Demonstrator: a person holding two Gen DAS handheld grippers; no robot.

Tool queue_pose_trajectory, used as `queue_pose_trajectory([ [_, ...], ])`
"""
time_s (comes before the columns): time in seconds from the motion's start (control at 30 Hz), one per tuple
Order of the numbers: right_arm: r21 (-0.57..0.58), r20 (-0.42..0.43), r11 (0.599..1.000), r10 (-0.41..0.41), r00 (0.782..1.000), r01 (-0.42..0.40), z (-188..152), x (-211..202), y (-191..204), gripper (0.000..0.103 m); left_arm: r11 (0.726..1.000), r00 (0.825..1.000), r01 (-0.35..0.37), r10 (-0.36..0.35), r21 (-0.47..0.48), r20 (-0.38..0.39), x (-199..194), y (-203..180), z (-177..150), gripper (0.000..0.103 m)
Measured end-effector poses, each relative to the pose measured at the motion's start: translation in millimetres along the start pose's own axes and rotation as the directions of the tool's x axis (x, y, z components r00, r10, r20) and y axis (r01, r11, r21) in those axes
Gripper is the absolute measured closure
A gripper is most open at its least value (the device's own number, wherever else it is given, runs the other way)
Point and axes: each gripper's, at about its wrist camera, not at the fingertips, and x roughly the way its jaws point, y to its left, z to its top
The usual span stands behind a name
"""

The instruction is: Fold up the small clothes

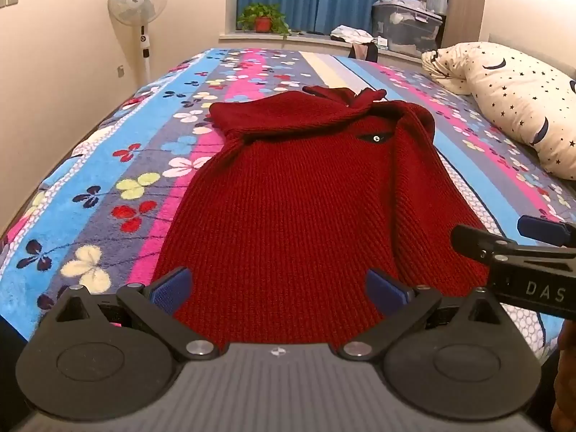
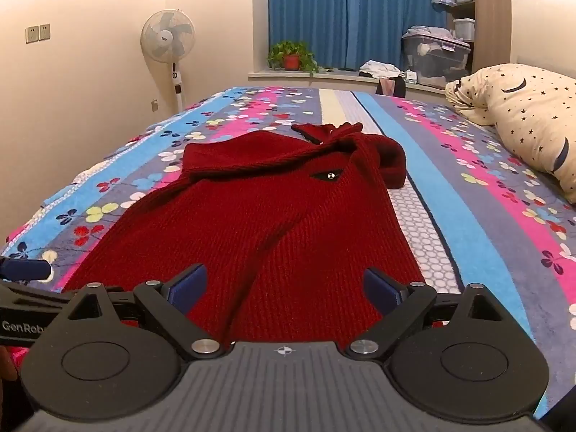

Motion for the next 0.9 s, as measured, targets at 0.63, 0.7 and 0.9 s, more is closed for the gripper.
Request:
queue_pose_trajectory([
  [0.63,-0.009,-0.002,1.000,0.008,1.000,-0.008,-3.0,2.0,1.1,0.013,1.000,1.000,0.006,-0.006,0.007,-0.001,-2.1,-2.7,-1.5,0.000],
  [0.7,-0.019,-0.005,1.000,0.003,1.000,-0.003,-2.0,3.0,1.5,0.013,1.000,1.000,0.006,-0.006,0.006,-0.001,-1.9,-3.0,-1.6,0.000],
  [0.9,-0.018,-0.006,1.000,0.003,1.000,-0.003,-2.7,2.8,1.8,0.013,1.000,1.000,0.006,-0.006,0.008,0.000,-2.0,-2.7,-1.7,0.000],
])
